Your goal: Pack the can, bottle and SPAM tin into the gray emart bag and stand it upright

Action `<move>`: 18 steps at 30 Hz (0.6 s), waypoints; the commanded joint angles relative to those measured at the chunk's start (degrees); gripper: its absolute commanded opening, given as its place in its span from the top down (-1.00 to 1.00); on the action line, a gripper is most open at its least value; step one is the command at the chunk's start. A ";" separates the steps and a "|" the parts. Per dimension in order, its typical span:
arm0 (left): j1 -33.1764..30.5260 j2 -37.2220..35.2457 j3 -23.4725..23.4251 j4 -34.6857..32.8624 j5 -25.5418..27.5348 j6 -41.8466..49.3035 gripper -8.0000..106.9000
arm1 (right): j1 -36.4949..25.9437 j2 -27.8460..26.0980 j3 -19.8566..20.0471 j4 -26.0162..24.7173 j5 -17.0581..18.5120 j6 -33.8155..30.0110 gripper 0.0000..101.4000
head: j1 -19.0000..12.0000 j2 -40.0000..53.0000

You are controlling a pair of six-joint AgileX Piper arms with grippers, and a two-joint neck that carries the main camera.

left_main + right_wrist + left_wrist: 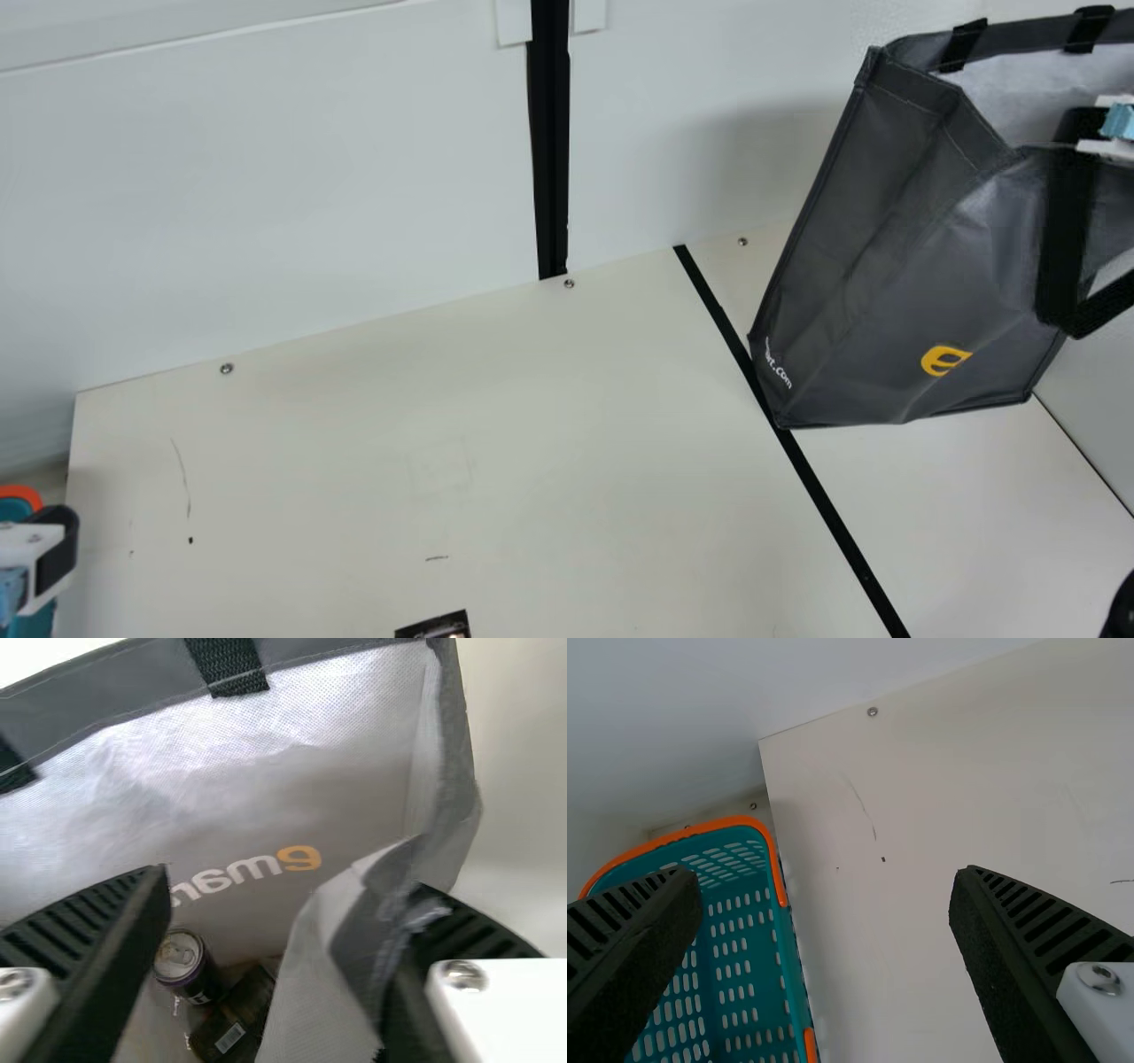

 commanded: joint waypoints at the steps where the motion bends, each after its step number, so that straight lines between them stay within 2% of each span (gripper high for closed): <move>1: 0.00 0.00 0.00 0.00 0.00 0.00 -0.71 | 0.31 -0.41 -0.75 0.38 -0.51 -0.51 -0.78 | -1.30 -0.05; 3: 0.00 0.00 0.00 0.00 0.00 0.00 -0.71 | 0.71 -0.80 -1.66 0.43 -0.51 -0.86 -0.87 | -1.30 -0.05; 18: 0.00 0.00 0.00 0.00 0.00 0.00 -0.71 | 4.39 -3.66 -6.79 1.22 -0.51 -3.07 -0.87 | -1.30 -0.05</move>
